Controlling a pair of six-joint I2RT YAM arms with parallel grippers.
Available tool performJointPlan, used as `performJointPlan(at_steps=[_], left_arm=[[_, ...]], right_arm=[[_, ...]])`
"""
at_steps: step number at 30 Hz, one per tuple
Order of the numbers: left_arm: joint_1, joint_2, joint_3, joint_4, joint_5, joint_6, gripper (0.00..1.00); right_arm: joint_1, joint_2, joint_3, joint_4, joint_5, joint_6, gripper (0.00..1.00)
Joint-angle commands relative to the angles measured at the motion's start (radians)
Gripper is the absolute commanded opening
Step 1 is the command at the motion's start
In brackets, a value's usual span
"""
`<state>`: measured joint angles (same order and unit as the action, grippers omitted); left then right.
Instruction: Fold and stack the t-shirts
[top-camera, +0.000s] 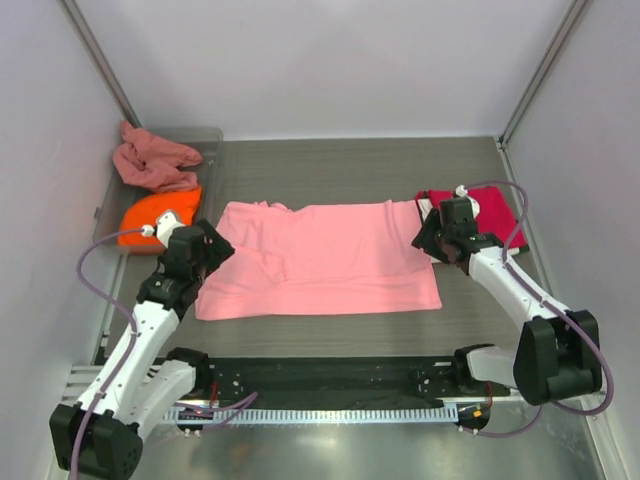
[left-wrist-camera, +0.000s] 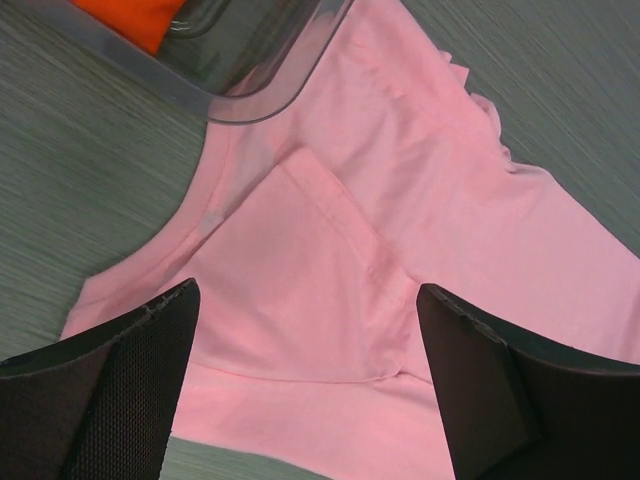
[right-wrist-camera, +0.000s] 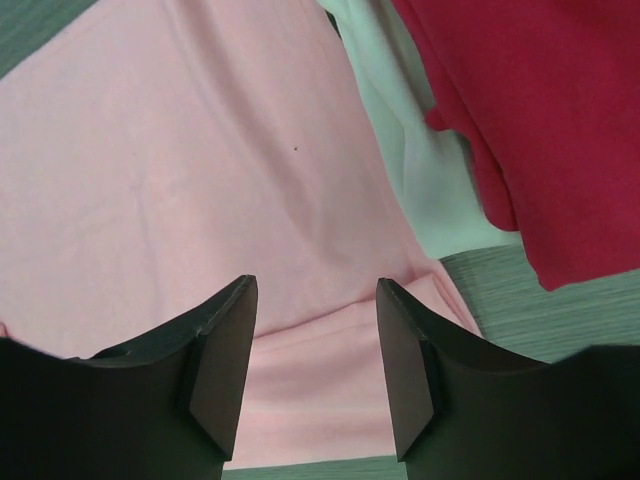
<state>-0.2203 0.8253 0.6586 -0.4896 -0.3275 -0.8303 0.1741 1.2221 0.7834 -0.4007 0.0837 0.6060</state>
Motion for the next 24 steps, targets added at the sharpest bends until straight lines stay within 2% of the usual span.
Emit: performJointPlan(at_steps=[1,7,14,21,24], left_arm=[[0.004,0.037,-0.008,0.167,0.030,0.036,0.90],[0.004,0.265,0.105,0.295,0.091,0.105,0.91],[0.004,0.540,0.272,0.330,0.154,0.119,0.89],[0.002,0.675,0.349,0.355,0.171,0.128,0.89],[0.004,0.716,0.374,0.362,0.173,0.128,0.89]], right_arm=[[0.005,0.046,0.059,0.078,0.013,-0.031,0.57],[0.010,0.279,0.244,0.100,-0.059,-0.091,0.46],[-0.013,0.546,0.448,0.092,0.021,-0.069,0.40],[-0.074,0.714,0.522,0.091,0.037,-0.046,0.40],[-0.122,0.734,0.521,0.079,0.076,-0.019,0.45]])
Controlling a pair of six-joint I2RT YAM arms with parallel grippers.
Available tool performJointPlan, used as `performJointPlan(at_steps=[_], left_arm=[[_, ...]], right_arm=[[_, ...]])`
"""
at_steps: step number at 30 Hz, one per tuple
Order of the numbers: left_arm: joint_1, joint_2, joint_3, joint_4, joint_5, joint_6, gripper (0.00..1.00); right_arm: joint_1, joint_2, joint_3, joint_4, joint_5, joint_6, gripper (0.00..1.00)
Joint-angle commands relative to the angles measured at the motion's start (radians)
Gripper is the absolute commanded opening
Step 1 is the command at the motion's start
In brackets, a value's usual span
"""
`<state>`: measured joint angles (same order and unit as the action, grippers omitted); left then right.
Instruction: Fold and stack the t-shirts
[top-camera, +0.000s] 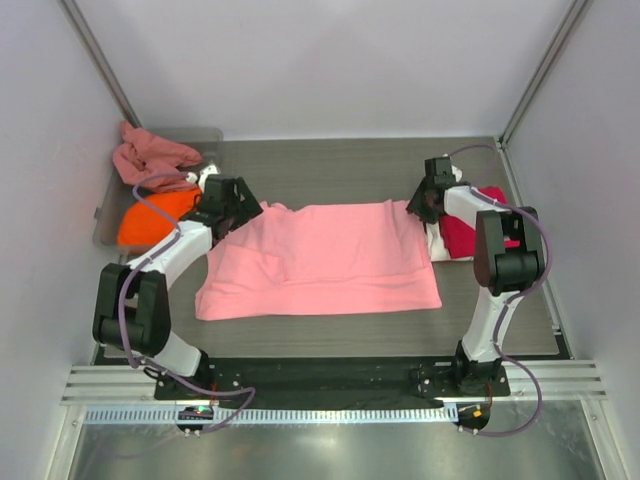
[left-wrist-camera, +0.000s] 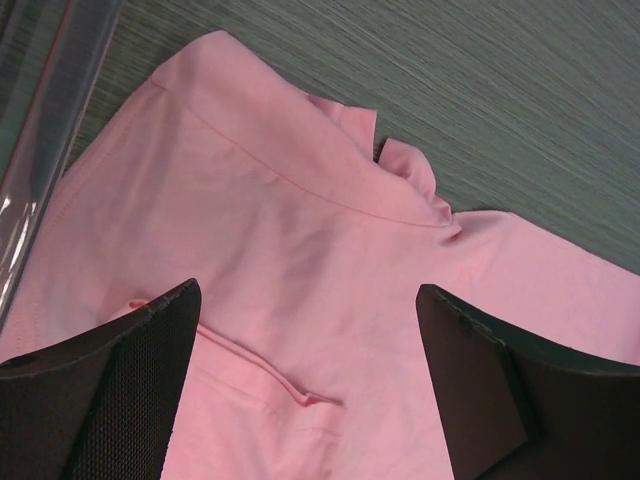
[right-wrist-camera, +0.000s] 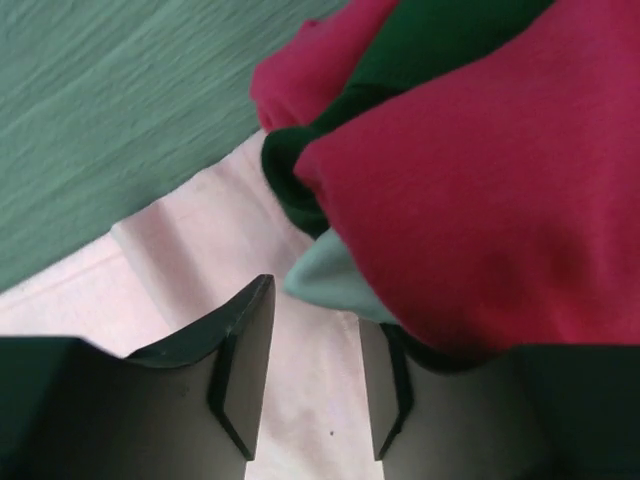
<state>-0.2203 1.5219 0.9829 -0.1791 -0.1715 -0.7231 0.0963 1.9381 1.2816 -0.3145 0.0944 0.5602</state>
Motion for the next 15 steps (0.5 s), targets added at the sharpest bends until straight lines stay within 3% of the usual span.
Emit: performJointPlan(at_steps=[1,2,7,15], left_arm=[[0.002,0.030,0.056,0.053,0.020,0.021,0.88],[0.002,0.041,0.072,0.055,0.023,0.022,0.89],[0.001,0.158,0.129,0.055,0.027,0.017,0.88],[0.001,0.267,0.218,0.044,0.001,0.031,0.88]], right_arm=[[-0.056,0.018,0.018,-0.005,0.068,0.032,0.48],[-0.081,0.016,0.007,-0.003,0.071,0.035,0.54],[-0.110,0.004,-0.005,0.008,0.059,0.023,0.64],[-0.109,0.016,0.035,0.008,0.070,-0.005,0.66]])
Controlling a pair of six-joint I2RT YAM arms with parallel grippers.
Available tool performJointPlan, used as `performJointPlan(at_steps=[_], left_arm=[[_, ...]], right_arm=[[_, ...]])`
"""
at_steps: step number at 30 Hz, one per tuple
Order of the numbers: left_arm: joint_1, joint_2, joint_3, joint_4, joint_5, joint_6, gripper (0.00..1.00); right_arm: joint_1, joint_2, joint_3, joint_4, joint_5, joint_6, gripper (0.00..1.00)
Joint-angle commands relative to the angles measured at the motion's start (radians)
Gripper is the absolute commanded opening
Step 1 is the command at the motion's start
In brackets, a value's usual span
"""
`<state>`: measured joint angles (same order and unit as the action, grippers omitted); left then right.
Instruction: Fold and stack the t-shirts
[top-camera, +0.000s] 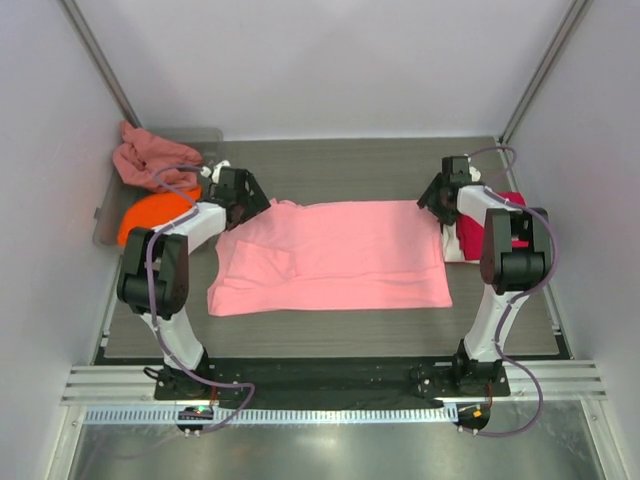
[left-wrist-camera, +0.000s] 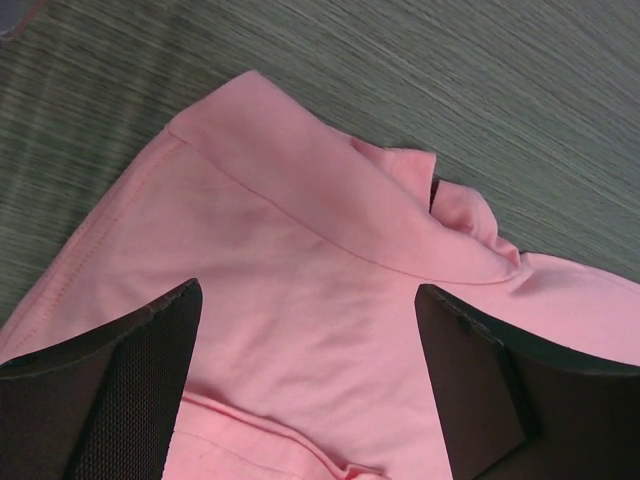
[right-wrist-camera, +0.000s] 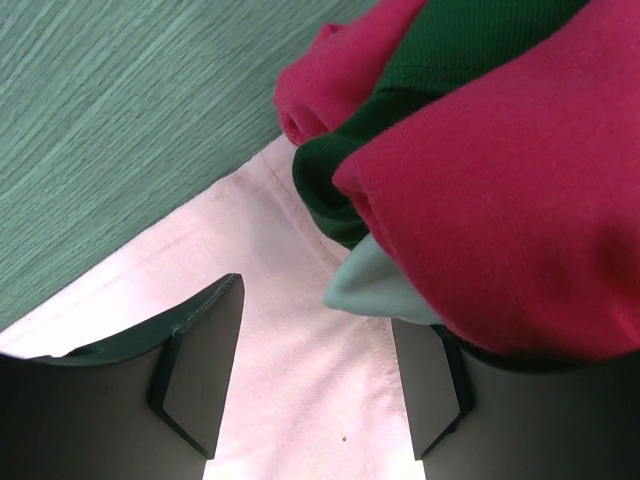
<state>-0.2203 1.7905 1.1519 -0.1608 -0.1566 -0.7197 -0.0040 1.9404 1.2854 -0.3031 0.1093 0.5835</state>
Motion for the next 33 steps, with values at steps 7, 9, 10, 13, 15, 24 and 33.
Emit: performJointPlan(at_steps=[7,9,10,13,15,24,33], left_arm=[[0.002,0.104,0.236,-0.088,-0.098,0.091,0.87],[0.004,0.135,0.284,-0.111,-0.118,0.094,0.86],[0.004,0.144,0.298,-0.112,-0.124,0.094,0.86],[0.004,0.204,0.374,-0.163,-0.136,0.095,0.86],[0.004,0.251,0.434,-0.210,-0.138,0.095,0.86],[0.015,0.343,0.523,-0.290,-0.166,0.095,0.80],[0.039,0.386,0.539,-0.296,-0.144,0.071,0.48]], right_arm=[[0.044,0.081,0.115,-0.036,0.067,-0.039,0.65],[0.053,0.104,0.140,-0.041,0.078,-0.039,0.64],[0.058,0.112,0.149,-0.044,0.090,-0.039,0.64],[0.067,0.159,0.201,-0.080,0.121,-0.047,0.64],[0.078,0.173,0.230,-0.096,0.131,-0.051,0.64],[0.107,0.177,0.224,-0.099,0.158,-0.071,0.44],[0.119,0.143,0.200,-0.088,0.151,-0.067,0.39]])
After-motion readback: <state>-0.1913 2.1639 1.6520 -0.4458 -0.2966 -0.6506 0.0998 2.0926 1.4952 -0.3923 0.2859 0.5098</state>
